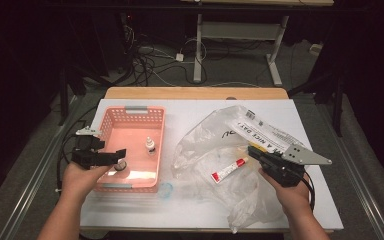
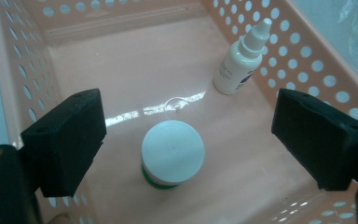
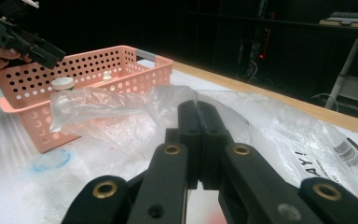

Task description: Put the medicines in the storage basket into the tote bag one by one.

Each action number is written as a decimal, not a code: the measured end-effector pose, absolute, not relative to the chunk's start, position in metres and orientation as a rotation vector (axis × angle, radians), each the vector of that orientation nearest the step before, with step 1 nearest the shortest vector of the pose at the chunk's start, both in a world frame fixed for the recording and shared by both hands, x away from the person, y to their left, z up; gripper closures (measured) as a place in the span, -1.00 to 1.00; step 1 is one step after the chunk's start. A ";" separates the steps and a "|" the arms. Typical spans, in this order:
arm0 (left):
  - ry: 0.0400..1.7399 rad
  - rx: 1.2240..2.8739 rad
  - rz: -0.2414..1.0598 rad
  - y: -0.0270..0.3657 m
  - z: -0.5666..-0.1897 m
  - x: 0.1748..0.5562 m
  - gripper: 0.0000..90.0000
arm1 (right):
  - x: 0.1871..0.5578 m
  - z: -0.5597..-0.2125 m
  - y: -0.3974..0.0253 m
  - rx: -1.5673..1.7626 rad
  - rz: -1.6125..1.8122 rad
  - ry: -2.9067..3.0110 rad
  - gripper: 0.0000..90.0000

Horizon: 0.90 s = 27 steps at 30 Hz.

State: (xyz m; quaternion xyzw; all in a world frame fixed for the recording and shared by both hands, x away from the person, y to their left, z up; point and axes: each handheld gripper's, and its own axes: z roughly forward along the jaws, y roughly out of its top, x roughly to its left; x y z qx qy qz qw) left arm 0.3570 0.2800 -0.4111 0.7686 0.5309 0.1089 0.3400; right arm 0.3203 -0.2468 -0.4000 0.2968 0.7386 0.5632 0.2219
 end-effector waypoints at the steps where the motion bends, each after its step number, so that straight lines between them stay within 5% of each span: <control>1: 1.387 2.021 0.273 0.279 -0.412 0.359 -0.71 | 0.320 -0.400 -0.247 0.819 1.555 2.041 1.00; 27: 1.500 2.377 0.077 0.258 -0.433 0.392 -0.10 | 0.319 -0.399 -0.246 0.809 1.552 2.041 1.00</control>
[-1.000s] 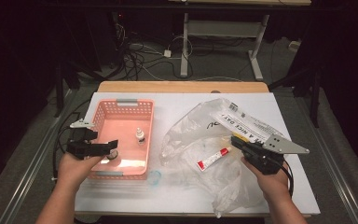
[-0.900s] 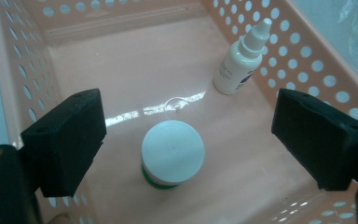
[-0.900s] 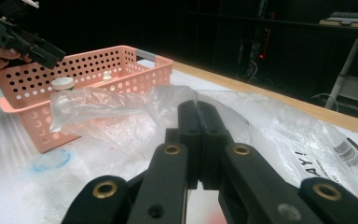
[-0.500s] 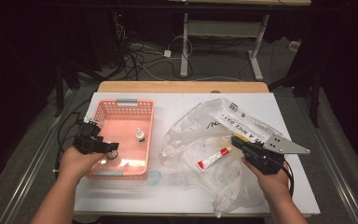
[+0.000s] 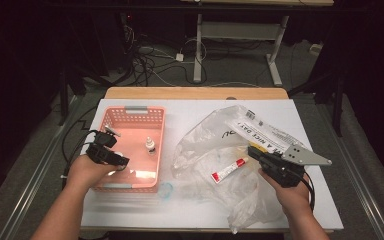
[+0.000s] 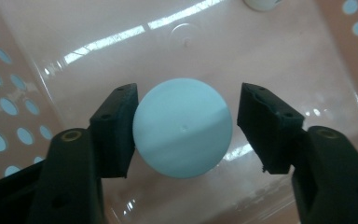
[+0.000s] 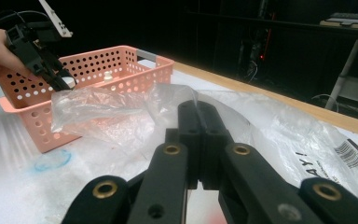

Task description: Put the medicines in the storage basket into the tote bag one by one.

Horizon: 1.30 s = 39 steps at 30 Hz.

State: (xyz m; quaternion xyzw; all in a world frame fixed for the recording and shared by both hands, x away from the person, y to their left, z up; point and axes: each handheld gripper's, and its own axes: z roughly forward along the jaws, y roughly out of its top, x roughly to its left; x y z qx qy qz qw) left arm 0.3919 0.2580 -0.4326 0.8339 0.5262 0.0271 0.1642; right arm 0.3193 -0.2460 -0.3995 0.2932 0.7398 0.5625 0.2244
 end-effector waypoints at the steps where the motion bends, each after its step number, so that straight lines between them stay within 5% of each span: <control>1: 1.500 2.376 0.078 0.258 -0.432 0.392 -0.07 | 0.319 -0.399 -0.246 0.811 1.554 2.041 1.00; 3: 1.496 2.377 0.083 0.258 -0.432 0.391 0.05 | 0.319 -0.399 -0.246 0.807 1.556 2.039 1.00; 39: 1.363 2.263 0.203 0.257 -0.418 0.373 0.07 | 0.318 -0.399 -0.246 0.804 1.549 2.043 1.00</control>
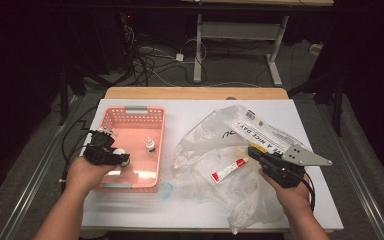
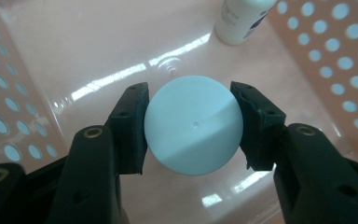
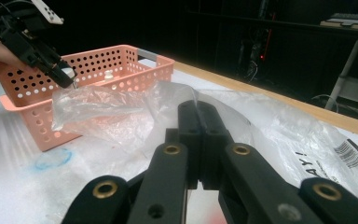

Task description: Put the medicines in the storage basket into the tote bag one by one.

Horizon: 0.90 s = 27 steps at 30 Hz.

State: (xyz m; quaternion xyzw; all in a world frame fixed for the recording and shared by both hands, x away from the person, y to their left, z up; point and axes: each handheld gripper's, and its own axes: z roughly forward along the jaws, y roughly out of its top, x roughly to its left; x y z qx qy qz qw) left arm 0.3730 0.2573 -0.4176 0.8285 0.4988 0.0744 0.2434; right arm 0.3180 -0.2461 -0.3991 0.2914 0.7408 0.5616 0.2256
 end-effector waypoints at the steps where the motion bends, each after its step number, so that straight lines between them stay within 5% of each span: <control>1: 1.355 2.258 0.206 0.257 -0.416 0.371 0.07 | 0.318 -0.399 -0.246 0.802 1.550 2.042 1.00; 27: 1.214 2.006 0.346 0.246 -0.419 0.307 0.07 | 0.317 -0.400 -0.245 0.803 1.540 2.049 1.00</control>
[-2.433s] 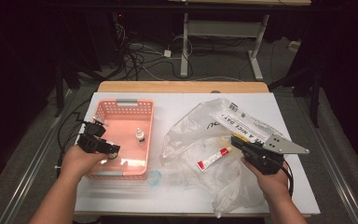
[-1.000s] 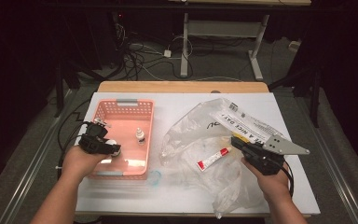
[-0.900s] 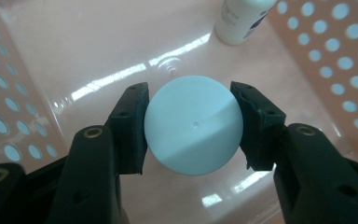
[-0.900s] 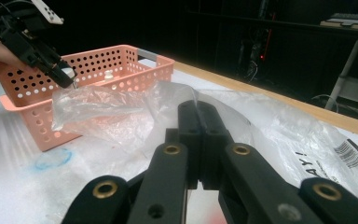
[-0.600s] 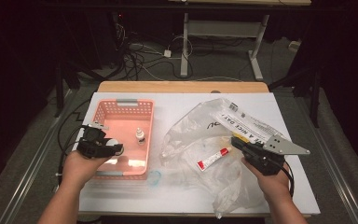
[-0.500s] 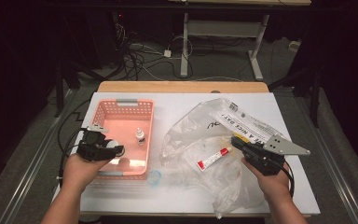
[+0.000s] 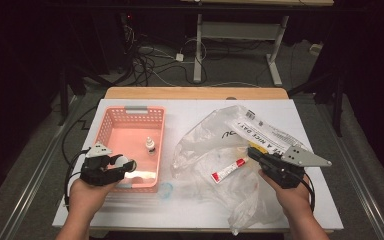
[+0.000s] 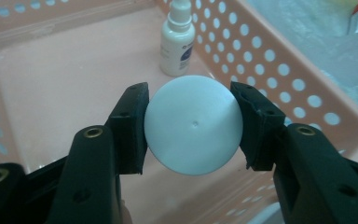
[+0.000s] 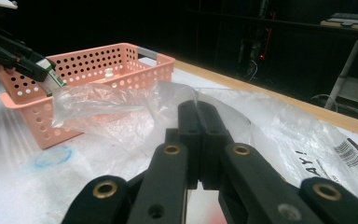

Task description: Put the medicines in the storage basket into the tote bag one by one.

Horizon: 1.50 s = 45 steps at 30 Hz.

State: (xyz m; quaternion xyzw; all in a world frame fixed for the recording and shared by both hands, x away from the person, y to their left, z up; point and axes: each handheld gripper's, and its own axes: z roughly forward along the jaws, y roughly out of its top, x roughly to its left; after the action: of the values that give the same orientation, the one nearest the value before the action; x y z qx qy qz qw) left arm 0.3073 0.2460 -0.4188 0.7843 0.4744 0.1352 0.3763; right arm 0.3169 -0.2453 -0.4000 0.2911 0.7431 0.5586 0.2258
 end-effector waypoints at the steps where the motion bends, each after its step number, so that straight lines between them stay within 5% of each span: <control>1: 1.204 2.000 0.350 0.246 -0.419 0.306 0.07 | 0.317 -0.400 -0.245 0.801 1.539 2.049 1.00; 45: 0.930 1.880 0.327 0.191 -0.390 0.273 0.08 | 0.315 -0.400 -0.242 0.788 1.547 2.054 1.00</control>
State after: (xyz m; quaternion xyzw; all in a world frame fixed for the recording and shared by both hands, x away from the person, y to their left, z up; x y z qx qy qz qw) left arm 0.2727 0.1911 -0.3898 0.7731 0.3826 0.1344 0.4877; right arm 0.3155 -0.2422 -0.3999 0.2855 0.7443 0.5606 0.2243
